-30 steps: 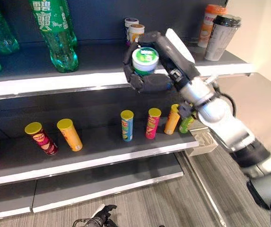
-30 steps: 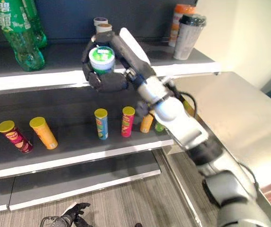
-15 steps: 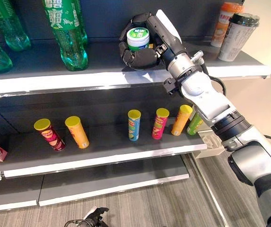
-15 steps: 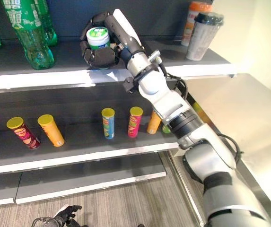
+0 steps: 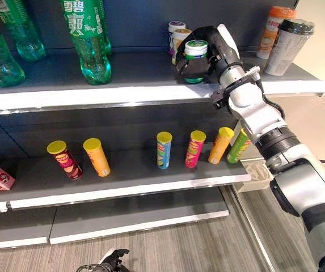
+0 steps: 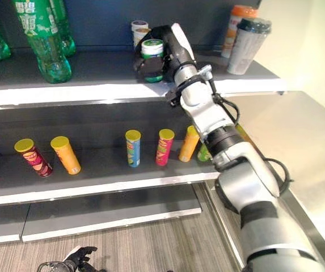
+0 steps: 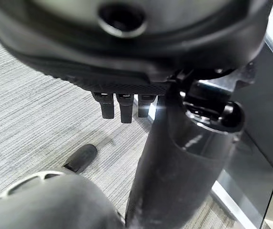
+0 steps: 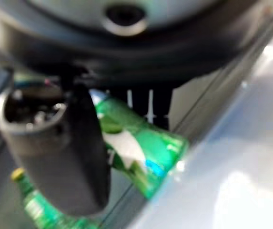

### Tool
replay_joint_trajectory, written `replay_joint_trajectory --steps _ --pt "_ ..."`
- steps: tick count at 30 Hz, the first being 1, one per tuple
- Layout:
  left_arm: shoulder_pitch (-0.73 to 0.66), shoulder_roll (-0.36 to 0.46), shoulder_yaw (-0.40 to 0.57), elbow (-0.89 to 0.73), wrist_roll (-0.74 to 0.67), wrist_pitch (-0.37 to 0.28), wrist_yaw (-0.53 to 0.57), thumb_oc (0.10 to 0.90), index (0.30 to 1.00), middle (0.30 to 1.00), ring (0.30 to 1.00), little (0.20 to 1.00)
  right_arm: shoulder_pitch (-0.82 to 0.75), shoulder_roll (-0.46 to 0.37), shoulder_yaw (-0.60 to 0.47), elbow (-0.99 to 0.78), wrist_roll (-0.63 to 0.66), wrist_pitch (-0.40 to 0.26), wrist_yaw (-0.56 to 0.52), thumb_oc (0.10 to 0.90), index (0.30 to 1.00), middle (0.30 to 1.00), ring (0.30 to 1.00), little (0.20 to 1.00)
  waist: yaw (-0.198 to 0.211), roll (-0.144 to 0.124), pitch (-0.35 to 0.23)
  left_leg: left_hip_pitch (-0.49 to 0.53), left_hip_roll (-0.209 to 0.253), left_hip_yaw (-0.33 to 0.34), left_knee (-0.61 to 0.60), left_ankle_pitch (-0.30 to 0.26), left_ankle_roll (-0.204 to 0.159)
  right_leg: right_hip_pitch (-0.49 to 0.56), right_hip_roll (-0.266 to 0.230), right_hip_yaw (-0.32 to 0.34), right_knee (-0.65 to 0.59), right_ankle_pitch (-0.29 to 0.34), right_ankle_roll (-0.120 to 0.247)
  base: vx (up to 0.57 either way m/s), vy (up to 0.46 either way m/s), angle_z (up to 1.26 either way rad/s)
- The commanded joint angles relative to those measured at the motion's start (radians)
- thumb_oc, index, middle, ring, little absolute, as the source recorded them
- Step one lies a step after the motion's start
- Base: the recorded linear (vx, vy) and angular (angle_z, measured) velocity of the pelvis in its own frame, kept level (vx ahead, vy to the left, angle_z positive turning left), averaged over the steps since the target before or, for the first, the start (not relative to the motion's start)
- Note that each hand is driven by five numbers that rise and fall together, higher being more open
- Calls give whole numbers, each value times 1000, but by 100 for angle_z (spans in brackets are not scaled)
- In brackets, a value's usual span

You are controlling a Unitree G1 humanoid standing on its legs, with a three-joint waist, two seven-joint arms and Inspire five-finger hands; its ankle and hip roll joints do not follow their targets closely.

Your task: Put the goods on the table back onto the shelves and tidy them up.

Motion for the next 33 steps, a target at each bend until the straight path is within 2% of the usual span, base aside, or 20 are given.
replay_joint_trajectory --steps 1,6,7,8,9,10,11,12,17,24,33 --pt "-68 48 -53 47 0 -22 4 800 900 900 900 900 -164 -50 13 41 17 -35 -23 400 300 300 300 300 45 -35 6 78 -4 -42 10 -143 -10 29 -77 24 6 99 61 0 0 0" --pt "-65 53 -50 46 0 -17 5 800 900 900 900 900 -145 -55 7 11 51 -32 -19 406 309 309 309 309 48 -37 6 77 -4 -45 10 -144 -12 30 -76 21 6 100 61 0 0 0" --pt "-65 53 -48 45 0 -17 5 800 900 900 900 900 -138 -57 4 -1 56 -32 -21 510 465 465 465 465 47 -37 6 77 -3 -45 10 -145 -13 29 -75 20 6 99 60 0 0 0" --pt "-65 53 -48 45 0 -17 5 800 900 900 900 900 -137 -58 4 -2 56 -31 -21 565 547 547 547 547 48 -37 6 77 -3 -45 10 -145 -13 29 -75 20 6 99 60 0 0 0" --pt "-63 52 -47 43 0 -15 3 800 900 900 900 900 -124 -60 -2 -32 70 -34 -19 664 695 695 695 695 46 -37 7 77 -3 -44 10 -145 -14 31 -73 22 6 95 60 0 0 0" --pt "-61 50 -44 42 -2 -11 1 800 900 900 900 900 -111 -66 -5 -67 79 -33 -21 643 665 665 665 665 44 -36 8 80 -1 -41 10 -144 -14 31 -72 23 6 91 59 0 0 0" --pt "-61 50 -42 41 0 -9 1 800 900 900 900 900 -102 -71 -9 -90 78 -33 -23 742 813 813 813 813 42 -36 8 82 0 -40 10 -144 -15 32 -71 24 6 89 58 0 0 0" --pt "-61 50 -40 41 -1 -6 1 800 900 900 900 900 -95 -74 -11 -109 78 -32 -25 800 900 900 900 900 40 -36 8 83 1 -38 10 -144 -15 33 -71 25 6 87 58 0 0 0" --pt "-64 46 -27 43 -3 1 1 800 900 900 900 900 -69 -105 -29 -187 74 -32 -37 800 900 900 900 900 27 -33 11 92 3 -30 10 -145 -17 35 -68 31 6 84 57 -2 -1 -1" --pt "-51 41 16 59 -6 13 4 800 900 900 900 900 -25 -190 -75 -345 48 -40 -59 800 900 900 900 900 5 -28 13 97 5 -17 10 -147 -20 33 -66 40 6 79 57 -14 -1 0" --pt "-48 34 15 50 11 14 4 800 900 900 900 900 25 -218 -122 -395 -12 -40 -79 800 900 900 900 900 -8 -22 16 111 8 -3 10 -153 -17 32 -67 47 6 80 58 -12 -3 -9"
